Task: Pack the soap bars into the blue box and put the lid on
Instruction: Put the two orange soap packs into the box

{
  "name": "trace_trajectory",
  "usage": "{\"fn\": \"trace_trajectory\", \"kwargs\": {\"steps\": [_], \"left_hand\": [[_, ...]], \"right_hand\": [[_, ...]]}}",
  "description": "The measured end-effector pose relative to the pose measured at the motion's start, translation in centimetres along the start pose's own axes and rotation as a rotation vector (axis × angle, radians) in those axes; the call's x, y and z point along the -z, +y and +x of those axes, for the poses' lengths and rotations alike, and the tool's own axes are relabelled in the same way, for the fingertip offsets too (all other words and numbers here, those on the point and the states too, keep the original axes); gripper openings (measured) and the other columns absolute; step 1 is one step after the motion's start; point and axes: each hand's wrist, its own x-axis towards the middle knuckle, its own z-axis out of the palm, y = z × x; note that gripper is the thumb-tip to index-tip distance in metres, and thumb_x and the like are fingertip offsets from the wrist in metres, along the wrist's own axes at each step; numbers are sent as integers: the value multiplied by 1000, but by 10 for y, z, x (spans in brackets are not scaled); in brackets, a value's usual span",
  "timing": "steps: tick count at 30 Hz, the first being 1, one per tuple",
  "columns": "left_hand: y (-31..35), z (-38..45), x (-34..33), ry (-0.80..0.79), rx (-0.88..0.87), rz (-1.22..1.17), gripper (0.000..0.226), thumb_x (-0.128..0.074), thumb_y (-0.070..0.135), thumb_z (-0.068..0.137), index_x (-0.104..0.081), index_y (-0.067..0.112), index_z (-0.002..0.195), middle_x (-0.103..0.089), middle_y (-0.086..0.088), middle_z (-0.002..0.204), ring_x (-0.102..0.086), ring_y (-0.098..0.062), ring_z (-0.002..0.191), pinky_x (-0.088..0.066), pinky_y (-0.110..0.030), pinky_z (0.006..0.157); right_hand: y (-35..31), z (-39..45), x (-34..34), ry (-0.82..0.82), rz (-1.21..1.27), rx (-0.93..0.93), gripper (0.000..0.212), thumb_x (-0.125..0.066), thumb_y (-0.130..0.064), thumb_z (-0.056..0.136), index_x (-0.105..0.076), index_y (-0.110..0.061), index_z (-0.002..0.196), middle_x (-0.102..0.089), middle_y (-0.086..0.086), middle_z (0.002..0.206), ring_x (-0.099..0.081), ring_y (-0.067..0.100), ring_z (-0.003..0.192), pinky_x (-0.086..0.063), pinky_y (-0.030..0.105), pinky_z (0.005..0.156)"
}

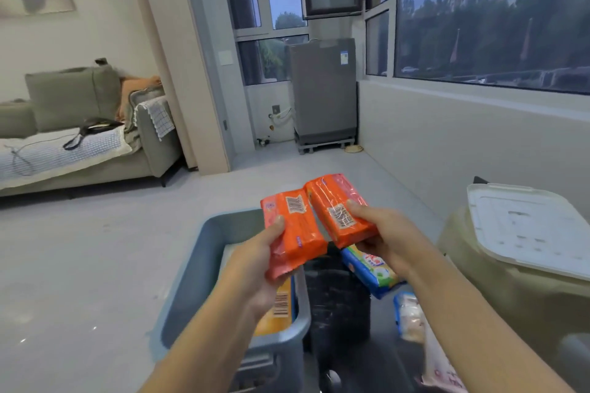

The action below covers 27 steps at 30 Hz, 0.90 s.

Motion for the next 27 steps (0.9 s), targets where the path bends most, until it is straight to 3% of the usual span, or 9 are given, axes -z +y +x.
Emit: {"fn": "trace_trajectory", "kwargs": {"steps": [2,6,10,14,19,23,27], "left_hand": [[10,9,20,44,46,17,15,-57,22,91,-62,9,93,-71,-8,76,-63,-20,72,-48,-32,61],[28,32,54,72,139,61,30,-60,21,90,-54,5,114,-66,-17,100,-65,-24,82,-51,-36,61],[34,57,75,105,175,162,26,-60,15,90,-54,2,112,-66,-16,89,-65,-25,76,-55,-36,61],[31,85,82,126,218,251,6,-57,8,91,-57,2,91,-70,-9,57,-67,-19,58,-57,-32,53],[23,117,85,100,314,409,11,-58,11,92,-54,2,87,-67,-7,50,-63,-13,43,-54,-29,49],[10,132,83,75,326,504,13,-63,9,88,-55,1,96,-66,-13,80,-63,-21,69,-52,-33,60],[6,138,83,48,331,662,18,-71,17,82,-58,5,85,-70,-10,71,-68,-20,66,-54,-29,59]], "right_hand": [[2,2,-13,-21,-4,-12,30,-65,-27,83,-62,-7,105,-71,6,83,-66,13,68,-48,22,56],[6,6,-37,-43,-63,-29,31,-63,-31,85,-62,-10,107,-73,7,92,-67,18,83,-48,26,63],[11,9,-53,-53,-126,-27,35,-60,-34,87,-60,-10,112,-71,9,101,-66,19,88,-47,25,61],[16,14,-60,-31,-135,-40,35,-60,-34,87,-59,-11,113,-71,9,103,-66,19,90,-48,25,61],[18,19,-61,-22,-138,-52,34,-60,-34,86,-61,-10,111,-72,10,100,-67,20,88,-46,26,61],[20,23,-60,-33,-144,-72,36,-61,-34,85,-61,-9,111,-72,10,100,-67,20,89,-46,25,59],[22,26,-59,-48,-159,-83,37,-61,-34,85,-61,-10,113,-71,10,103,-67,21,90,-47,25,59]]}}
